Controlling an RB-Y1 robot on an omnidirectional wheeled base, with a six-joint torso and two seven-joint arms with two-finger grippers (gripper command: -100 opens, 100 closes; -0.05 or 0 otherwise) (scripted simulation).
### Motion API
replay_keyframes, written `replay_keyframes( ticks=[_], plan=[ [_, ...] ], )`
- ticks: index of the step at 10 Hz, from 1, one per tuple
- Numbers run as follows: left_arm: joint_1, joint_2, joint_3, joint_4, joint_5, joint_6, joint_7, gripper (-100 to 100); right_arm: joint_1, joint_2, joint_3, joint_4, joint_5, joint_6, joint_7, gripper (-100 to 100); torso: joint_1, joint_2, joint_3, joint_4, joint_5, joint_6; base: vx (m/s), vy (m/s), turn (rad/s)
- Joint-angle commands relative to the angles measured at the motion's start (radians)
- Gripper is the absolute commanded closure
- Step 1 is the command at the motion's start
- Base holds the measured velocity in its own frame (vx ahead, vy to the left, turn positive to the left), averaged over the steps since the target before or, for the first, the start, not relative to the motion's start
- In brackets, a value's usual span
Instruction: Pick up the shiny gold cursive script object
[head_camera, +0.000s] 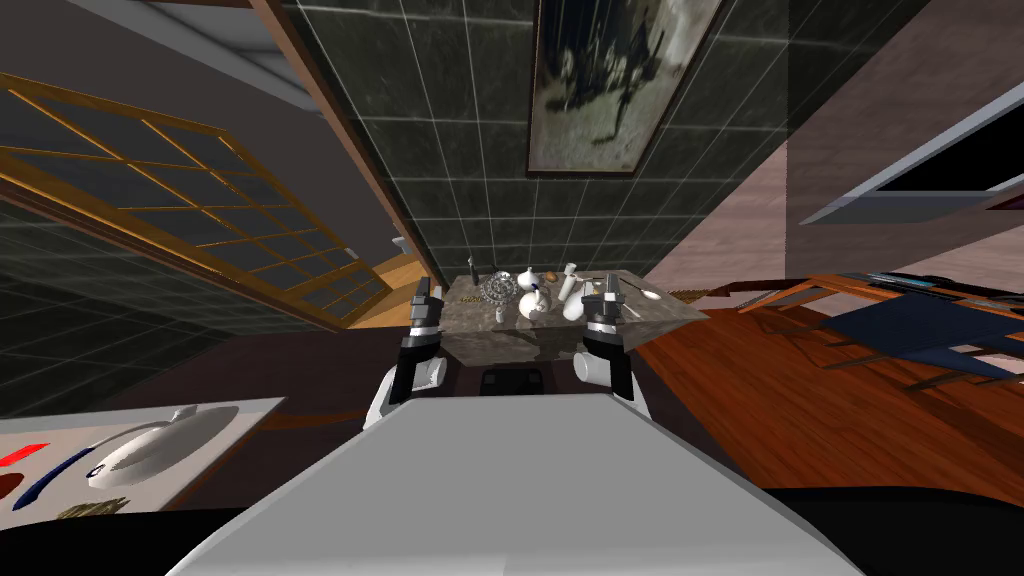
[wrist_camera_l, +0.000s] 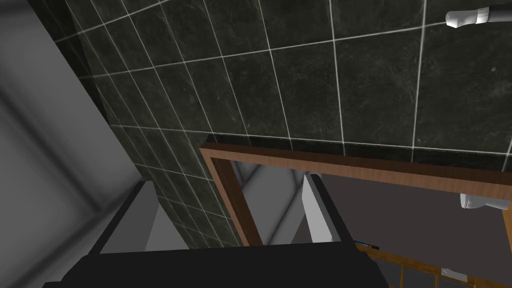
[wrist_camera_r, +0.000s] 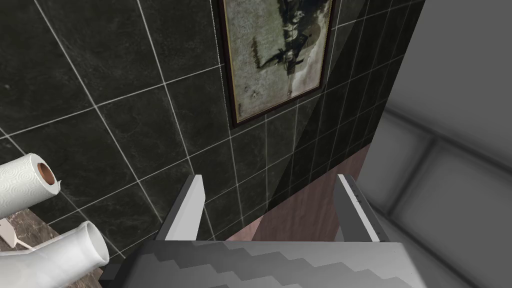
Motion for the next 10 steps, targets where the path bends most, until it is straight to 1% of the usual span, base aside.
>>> replay_keyframes(
  ticks=[1, 3, 6, 7, 9, 10],
  plan=[
    [-0.007, 0.043, 0.003, 0.01, 0.006, 0.024, -0.004, -100, 0.0, 0.0, 0.0, 0.0, 0.0, 0.0, 0.0, 0, 0.0, 0.0, 0.0, 0.0, 0.0, 0.0, -0.01, 0.006, -0.071],
    [-0.018, 0.099, 0.008, 0.027, 0.018, 0.062, -0.011, -100, 0.0, 0.0, 0.0, 0.0, 0.0, 0.0, 0.0, 0, 0.001, 0.001, 0.001, 0.0, 0.0, 0.0, -0.025, 0.013, -0.082],
    [-0.044, 0.197, 0.018, 0.074, 0.049, 0.147, -0.026, -100, 0.0, 0.0, 0.0, 0.0, 0.0, 0.0, 0.0, 0, 0.001, 0.002, 0.001, 0.0, 0.0, 0.0, -0.028, 0.011, -0.108],
    [-0.044, 0.212, 0.018, 0.074, 0.049, 0.147, -0.026, -100, 0.0, 0.0, 0.0, 0.0, 0.0, 0.0, 0.0, 0, 0.001, 0.002, 0.001, 0.0, 0.0, 0.0, -0.022, 0.011, -0.04],
    [-0.068, 0.284, 0.026, 0.119, 0.079, 0.219, -0.039, -100, 0.0, 0.0, 0.0, 0.0, 0.0, 0.0, 0.0, 0, 0.001, 0.001, 0.001, 0.0, 0.0, 0.0, -0.024, 0.003, -0.134],
    [-0.068, 0.3, 0.026, 0.119, 0.079, 0.222, -0.039, -100, 0.0, 0.0, 0.0, 0.0, 0.0, 0.0, 0.0, 0, 0.001, 0.001, 0.001, 0.0, 0.0, 0.0, -0.02, 0.008, -0.052]
  ],
)
